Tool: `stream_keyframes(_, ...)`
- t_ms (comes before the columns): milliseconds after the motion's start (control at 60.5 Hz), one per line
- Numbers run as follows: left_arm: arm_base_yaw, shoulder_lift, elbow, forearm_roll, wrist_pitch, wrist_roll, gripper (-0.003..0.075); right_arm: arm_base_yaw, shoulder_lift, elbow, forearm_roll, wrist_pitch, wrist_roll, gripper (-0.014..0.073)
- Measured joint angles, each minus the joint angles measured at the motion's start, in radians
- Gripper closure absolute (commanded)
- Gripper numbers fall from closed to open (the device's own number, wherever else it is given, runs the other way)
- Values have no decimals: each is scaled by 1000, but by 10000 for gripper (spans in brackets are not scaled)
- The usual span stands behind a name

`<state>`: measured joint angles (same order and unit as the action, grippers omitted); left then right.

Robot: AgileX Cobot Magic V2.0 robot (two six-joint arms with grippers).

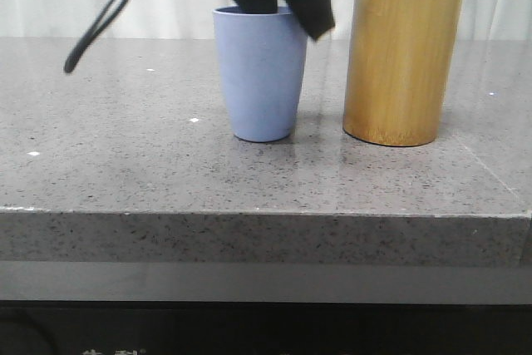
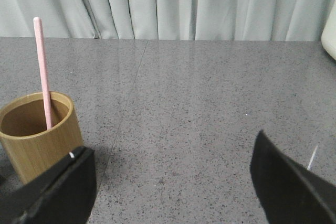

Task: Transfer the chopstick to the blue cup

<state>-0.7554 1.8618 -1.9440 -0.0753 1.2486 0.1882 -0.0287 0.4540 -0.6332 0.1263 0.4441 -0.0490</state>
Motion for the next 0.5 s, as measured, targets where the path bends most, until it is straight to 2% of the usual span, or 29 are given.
stream_keyframes(116, 0, -65, -5, 0, 2, -12, 285, 0, 0, 0, 0, 1, 0, -18)
stream_keyframes(198, 5, -110, -7, 0, 5, -16, 341, 0, 0, 0, 0, 2, 0, -18)
stream_keyframes(413, 107, -237, 36, 11, 9, -20, 694, 0, 0, 0, 0, 5, 0, -18)
stream_keyframes(446, 136, -260, 53, 11, 12, -20, 733, 0, 0, 0, 0, 5, 0, -18)
stream_keyframes(496, 173, -289, 79, 12, 11, -21, 738, 0, 0, 0, 0, 7, 0, -18)
